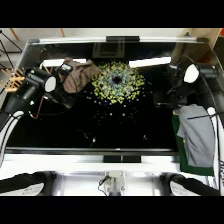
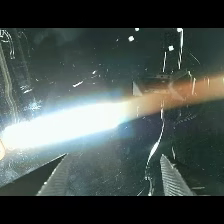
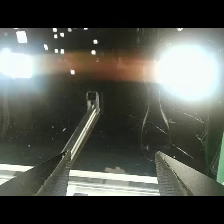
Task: Fold the shirts.
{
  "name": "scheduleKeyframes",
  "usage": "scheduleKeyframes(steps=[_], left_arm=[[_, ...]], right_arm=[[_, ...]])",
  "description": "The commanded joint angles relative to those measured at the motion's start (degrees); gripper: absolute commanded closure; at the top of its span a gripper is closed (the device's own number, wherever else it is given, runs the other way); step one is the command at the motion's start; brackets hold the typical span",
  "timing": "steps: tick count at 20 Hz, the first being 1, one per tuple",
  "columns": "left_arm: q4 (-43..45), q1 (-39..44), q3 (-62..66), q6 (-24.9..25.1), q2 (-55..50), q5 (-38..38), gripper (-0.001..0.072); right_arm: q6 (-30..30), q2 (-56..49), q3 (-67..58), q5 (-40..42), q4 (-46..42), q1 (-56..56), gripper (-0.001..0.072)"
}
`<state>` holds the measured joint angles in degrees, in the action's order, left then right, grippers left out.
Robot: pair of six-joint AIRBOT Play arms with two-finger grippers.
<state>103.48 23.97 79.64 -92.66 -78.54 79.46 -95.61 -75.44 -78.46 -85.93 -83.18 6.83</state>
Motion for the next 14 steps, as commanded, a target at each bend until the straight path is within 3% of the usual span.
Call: scheduleKeyframes(steps=[1, 3, 8, 14], left_arm=[[0.0, 0.0, 0.0, -0.2, 0.0, 0.0, 0.0065], [-1.1, 0.1, 0.0, -0.8, -0.2, -1.2, 0.0065], [-1.4, 0.0, 0.0, -8.9, -1.6, -11.7, 0.0062], [-0.1, -0.5, 0.4, -7.3, -6.4, -27.8, 0.0042]], right_arm=[[0.0, 0.0, 0.0, 0.0, 0.0, 0.0, 0.0084], [-0.2, 0.0, 0.0, 1.1, 0.4, 0.0, 0.0084], [0.4, 0.0, 0.0, 4.7, 0.3, 0.0, 0.0084], [0.4, 0.0, 0.0, 11.2, 0.0, 0.1, 0.0084]])
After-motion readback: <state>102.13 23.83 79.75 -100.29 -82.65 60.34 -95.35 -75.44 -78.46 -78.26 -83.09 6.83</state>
